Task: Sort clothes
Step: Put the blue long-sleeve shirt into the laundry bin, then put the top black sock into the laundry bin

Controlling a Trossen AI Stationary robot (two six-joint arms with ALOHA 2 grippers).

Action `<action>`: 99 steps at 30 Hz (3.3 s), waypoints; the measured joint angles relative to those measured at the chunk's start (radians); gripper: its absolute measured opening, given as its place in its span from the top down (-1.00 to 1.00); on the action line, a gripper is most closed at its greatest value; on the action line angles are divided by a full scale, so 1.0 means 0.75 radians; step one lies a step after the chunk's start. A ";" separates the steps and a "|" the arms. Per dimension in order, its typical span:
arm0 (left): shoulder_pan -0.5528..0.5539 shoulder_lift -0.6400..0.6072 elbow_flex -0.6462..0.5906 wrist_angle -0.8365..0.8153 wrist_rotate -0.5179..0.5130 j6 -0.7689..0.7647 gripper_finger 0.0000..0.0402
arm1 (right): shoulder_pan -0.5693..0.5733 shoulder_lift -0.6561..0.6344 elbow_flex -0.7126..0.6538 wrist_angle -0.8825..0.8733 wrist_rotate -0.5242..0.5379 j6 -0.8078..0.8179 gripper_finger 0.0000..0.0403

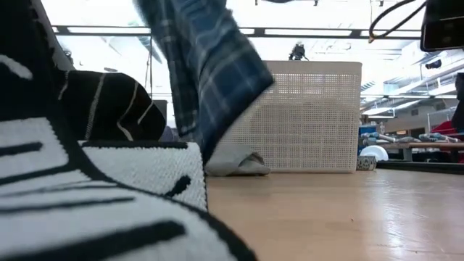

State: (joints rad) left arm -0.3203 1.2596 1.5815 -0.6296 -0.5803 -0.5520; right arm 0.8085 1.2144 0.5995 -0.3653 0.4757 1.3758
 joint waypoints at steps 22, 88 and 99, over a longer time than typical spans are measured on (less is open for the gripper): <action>0.741 0.756 1.011 0.712 0.395 0.559 1.00 | -0.001 -0.140 -0.062 0.106 0.044 -0.105 -0.11; 0.822 0.958 1.028 -0.913 0.729 0.672 -0.11 | -0.666 -0.140 -0.063 0.083 -0.249 -0.361 -0.11; 0.486 0.568 0.672 -1.055 0.413 0.323 -0.11 | -0.531 -0.140 -0.063 0.153 -0.267 -0.361 -0.11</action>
State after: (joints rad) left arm 0.0442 1.6855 2.0857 -1.4207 -0.2709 -0.3096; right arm 0.4106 1.1095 0.5526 -0.2507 0.2756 1.1049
